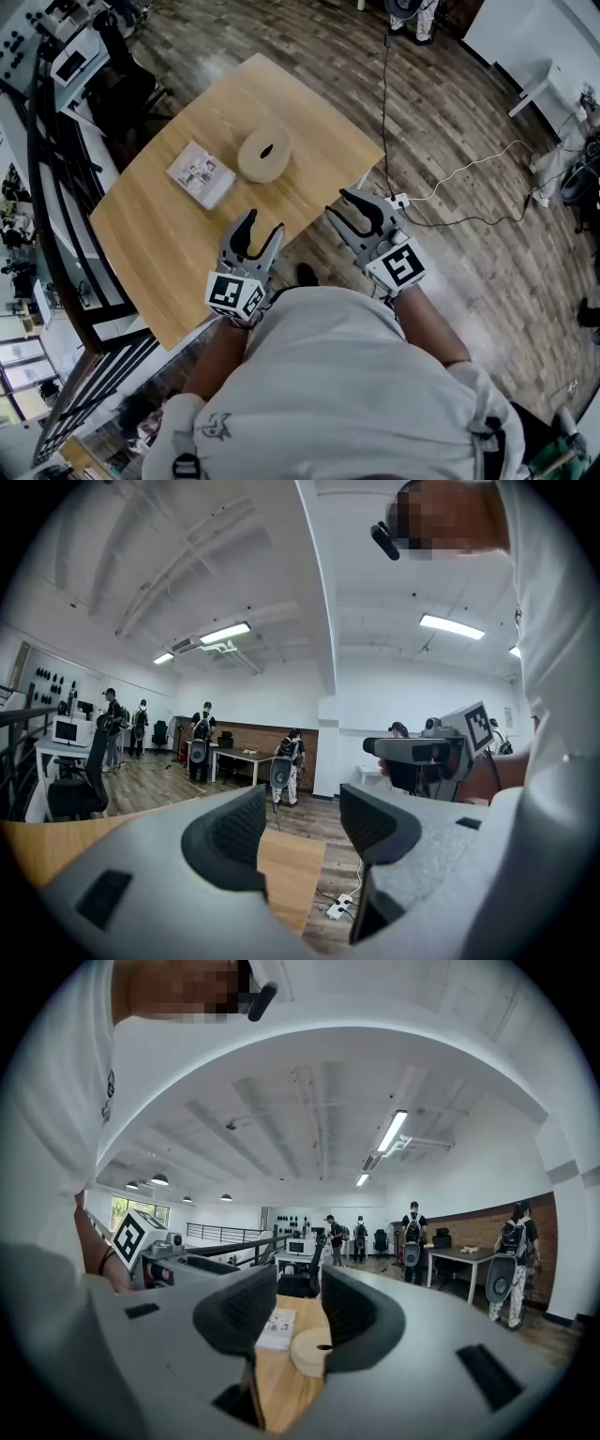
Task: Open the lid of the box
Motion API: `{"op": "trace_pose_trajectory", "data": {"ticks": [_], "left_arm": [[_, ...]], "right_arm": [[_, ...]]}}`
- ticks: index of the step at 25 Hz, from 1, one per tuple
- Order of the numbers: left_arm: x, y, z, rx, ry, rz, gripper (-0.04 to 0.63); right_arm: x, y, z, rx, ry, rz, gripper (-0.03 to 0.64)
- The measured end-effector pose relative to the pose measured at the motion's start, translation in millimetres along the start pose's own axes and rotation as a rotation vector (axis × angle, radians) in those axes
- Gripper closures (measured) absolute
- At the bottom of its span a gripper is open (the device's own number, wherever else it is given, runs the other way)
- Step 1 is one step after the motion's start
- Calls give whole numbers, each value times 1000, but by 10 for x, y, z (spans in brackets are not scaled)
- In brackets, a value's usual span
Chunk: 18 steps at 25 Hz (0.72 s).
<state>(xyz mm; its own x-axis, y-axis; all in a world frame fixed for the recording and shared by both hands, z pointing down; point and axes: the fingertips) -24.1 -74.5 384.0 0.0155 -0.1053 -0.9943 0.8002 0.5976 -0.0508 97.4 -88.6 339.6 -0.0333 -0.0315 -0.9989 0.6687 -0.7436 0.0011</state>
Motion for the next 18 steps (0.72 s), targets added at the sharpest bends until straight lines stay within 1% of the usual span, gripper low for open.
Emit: {"op": "trace_pose_trajectory", "data": {"ticks": [3,8,13,18], "left_arm": [[7,-268,31,10,14,-7,356],[-67,-596,-4,30,11,-25,356],[-121,-780,-85,50,9,-37,356],[-133,-887,-140,86,11,-32,356]], "right_arm": [[-18,5,288,13,-2,-1,460],[-114,-45,658,45,-47,-11,457],[-190,-51,881,56,-71,-20,456],[-217,-102,1107,120,-75,-29,456]]}}
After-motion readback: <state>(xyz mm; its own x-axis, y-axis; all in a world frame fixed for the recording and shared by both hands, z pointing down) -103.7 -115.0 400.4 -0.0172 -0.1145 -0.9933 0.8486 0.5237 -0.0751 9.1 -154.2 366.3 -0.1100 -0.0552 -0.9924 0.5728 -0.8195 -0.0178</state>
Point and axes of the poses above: the fingertips, and each gripper's own axes: z forward along the fingers, y to its right, x out of its top, and after that the axes turned 3 degrees about z, right-handed
